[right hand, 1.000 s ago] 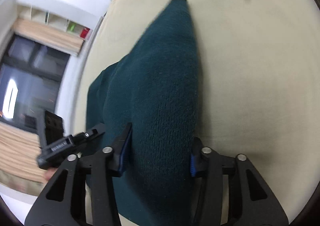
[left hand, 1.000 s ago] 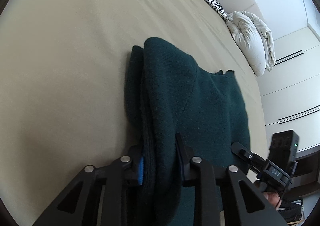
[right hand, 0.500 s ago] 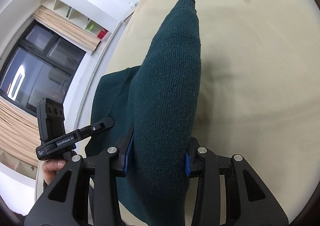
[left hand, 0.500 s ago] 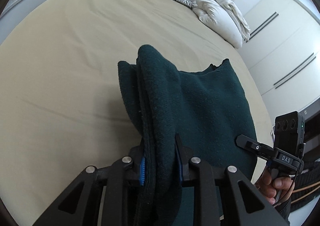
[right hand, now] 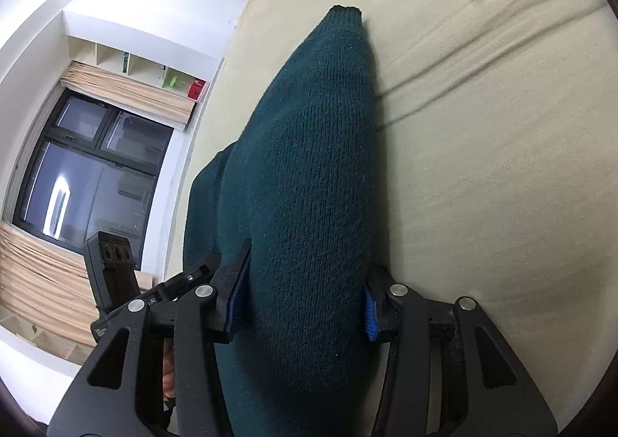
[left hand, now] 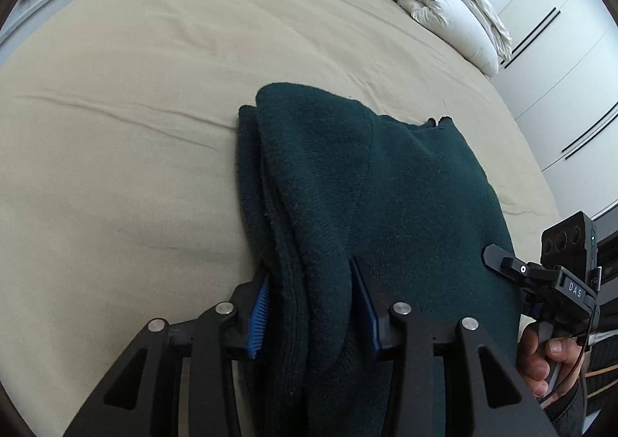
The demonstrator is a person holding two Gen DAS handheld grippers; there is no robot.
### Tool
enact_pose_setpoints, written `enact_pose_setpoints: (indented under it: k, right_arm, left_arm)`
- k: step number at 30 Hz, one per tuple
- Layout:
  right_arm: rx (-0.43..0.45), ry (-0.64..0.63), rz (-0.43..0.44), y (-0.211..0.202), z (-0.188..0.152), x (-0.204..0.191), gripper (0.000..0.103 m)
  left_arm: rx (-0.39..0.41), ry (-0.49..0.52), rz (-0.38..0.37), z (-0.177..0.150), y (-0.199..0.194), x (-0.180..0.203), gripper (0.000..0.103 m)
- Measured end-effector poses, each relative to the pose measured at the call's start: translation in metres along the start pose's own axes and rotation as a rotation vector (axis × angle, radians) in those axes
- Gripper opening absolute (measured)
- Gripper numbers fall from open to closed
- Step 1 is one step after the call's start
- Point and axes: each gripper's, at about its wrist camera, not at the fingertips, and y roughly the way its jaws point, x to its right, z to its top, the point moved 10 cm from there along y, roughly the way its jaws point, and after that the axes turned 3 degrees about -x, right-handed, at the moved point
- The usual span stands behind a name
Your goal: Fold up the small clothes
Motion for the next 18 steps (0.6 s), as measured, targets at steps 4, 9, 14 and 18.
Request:
enact_pose_setpoints:
  k: [4,9,14,18]
  right_arm:
    - [0.03,0.014,-0.028,0.027,0.007,-0.026,0.047]
    - [0.066,0.019,-0.101,0.008,-0.01,-0.028,0.05]
    - [0.071,0.025,-0.119,-0.004,-0.021,-0.029,0.051]
    - [0.075,0.011,-0.12,-0.007,-0.027,-0.017,0.05]
  left_arm:
    - [0.02,0.042,0.071,-0.003,-0.003,0.007,0.05]
    - [0.039,0.09,0.151,-0.004,-0.003,0.005,0.058]
    - [0.05,0.11,0.179,-0.001,-0.001,0.004,0.063]
    - [0.058,0.123,0.199,0.001,0.002,0.007,0.064]
